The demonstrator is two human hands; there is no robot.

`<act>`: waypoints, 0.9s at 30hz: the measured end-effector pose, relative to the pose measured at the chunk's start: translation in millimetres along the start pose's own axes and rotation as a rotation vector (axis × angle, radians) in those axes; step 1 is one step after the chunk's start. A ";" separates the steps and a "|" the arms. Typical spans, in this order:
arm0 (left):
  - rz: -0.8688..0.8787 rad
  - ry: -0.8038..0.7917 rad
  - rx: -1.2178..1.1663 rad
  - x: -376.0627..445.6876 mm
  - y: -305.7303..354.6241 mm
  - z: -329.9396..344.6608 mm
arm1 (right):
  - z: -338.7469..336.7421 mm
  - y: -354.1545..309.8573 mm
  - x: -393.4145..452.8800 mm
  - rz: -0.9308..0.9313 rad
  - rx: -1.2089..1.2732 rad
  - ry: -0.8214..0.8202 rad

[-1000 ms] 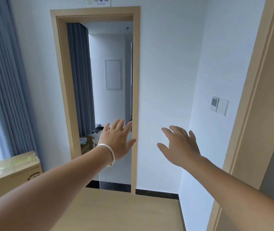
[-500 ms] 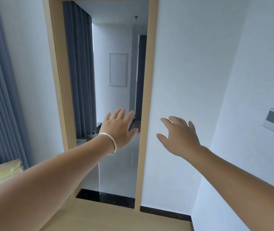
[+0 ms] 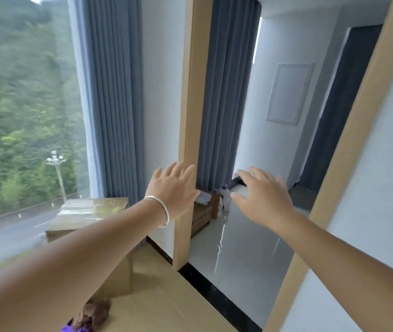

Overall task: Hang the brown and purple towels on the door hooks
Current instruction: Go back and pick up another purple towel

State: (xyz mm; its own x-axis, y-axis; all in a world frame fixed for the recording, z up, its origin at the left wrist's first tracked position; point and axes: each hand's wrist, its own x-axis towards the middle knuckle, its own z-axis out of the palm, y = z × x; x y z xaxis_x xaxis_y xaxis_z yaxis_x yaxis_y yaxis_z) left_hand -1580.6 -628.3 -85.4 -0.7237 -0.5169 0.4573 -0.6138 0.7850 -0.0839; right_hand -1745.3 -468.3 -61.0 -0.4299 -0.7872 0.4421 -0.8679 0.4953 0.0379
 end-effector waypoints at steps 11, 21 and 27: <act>-0.476 -0.143 0.196 -47.1 -139.2 34.1 | 104.9 -134.9 108.5 -0.482 0.245 -0.142; -0.790 -0.259 0.253 -121.1 -299.9 86.0 | 189.0 -309.1 171.3 -0.720 0.371 -0.244; -0.941 -0.318 0.204 -180.9 -386.2 155.3 | 266.7 -422.2 182.5 -0.862 0.306 -0.365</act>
State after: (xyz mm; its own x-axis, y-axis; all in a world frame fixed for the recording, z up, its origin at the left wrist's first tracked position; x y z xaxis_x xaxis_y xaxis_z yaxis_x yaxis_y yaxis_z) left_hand -1261.7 -891.0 -273.2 0.0491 -0.9858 0.1608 -0.9986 -0.0455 0.0256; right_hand -1523.7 -919.1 -235.4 0.3751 -0.9247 0.0659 -0.9250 -0.3780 -0.0394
